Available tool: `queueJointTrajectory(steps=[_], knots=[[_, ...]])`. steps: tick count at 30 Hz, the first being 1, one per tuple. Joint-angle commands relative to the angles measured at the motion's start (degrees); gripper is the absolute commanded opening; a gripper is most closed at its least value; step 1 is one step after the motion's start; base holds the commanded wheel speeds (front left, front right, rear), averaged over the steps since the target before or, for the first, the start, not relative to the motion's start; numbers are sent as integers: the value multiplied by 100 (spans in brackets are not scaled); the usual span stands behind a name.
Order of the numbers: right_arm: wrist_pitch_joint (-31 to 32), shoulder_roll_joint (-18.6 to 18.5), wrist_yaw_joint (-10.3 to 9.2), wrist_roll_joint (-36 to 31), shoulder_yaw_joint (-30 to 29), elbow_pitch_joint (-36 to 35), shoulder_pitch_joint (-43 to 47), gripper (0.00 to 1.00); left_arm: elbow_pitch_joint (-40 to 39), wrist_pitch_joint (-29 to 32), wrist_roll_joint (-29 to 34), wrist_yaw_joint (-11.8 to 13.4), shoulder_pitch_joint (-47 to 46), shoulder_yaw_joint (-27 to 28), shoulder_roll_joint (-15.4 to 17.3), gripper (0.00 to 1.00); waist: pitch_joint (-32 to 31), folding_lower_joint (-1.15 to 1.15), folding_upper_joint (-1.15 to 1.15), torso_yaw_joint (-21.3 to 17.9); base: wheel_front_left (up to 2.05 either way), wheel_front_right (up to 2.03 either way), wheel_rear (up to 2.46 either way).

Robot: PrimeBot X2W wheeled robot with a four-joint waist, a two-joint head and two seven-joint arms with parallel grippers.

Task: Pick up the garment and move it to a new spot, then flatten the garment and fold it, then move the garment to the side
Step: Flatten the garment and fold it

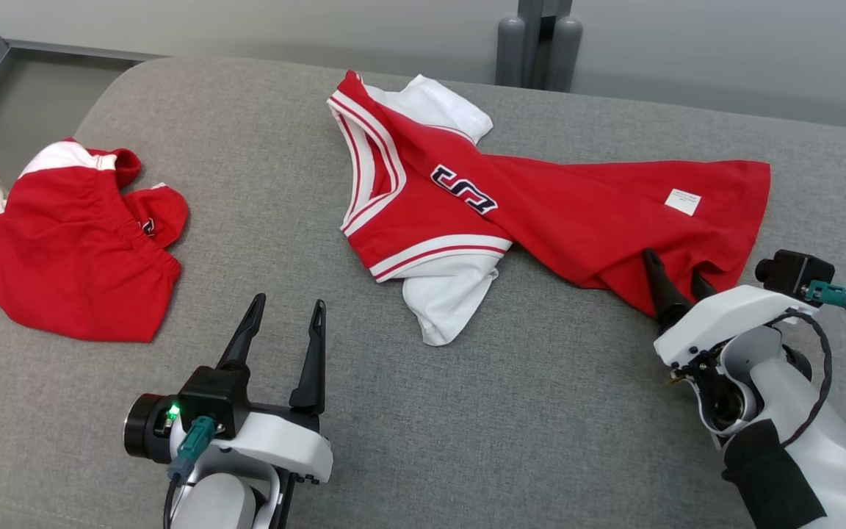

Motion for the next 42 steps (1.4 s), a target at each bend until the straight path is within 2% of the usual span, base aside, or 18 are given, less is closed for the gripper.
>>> queueJointTrajectory(steps=[1, 4, 5, 6, 7, 15, 24, 35, 42], knots=[[3, -69, 1, 79, -4, 128, -103, 100, -25, -7, -46, 31, -86, -8, 21, 100, 44, 0, 0, 42, 0, 0, 0], [-20, -82, 2, 153, 74, 279, -252, 100, -36, -7, -56, 53, -116, -33, 23, 100, 92, 0, 0, 79, 0, 0, 0], [-1, -86, 1, 179, 108, 312, -285, 80, -41, -7, -64, 61, -129, -40, 23, 100, 106, 0, 0, 88, 0, 0, 0], [20, -97, 2, 202, 153, 327, -318, 18, -42, -7, -67, 64, -139, -44, 23, 100, 116, 0, 0, 95, 0, 0, 0], [4, -127, 2, 209, 205, 333, -354, 0, -43, -7, -68, 69, -146, -49, 23, 100, 125, 0, 0, 101, 0, 0, 0], [-451, -280, 1, 381, 630, 85, -394, 0, -6, -7, -113, 111, -144, -12, 23, 100, 56, 0, 0, 13, 0, 0, 0], [-711, -584, 1, 580, 1301, -531, -27, 0, 35, -7, -190, 126, 40, 19, 23, 100, -406, 0, 0, -309, 0, 0, 0], [-695, -1217, 1, 711, 1716, -1778, 259, 0, 111, -7, -220, 113, 415, 70, 23, 100, -1063, 0, 0, -647, 0, 0, 0], [-292, -1622, 1, 463, 1523, -2903, 365, 0, 81, -7, -252, 129, 608, 93, 23, 100, -1329, 0, 0, -689, 0, 0, 0]])
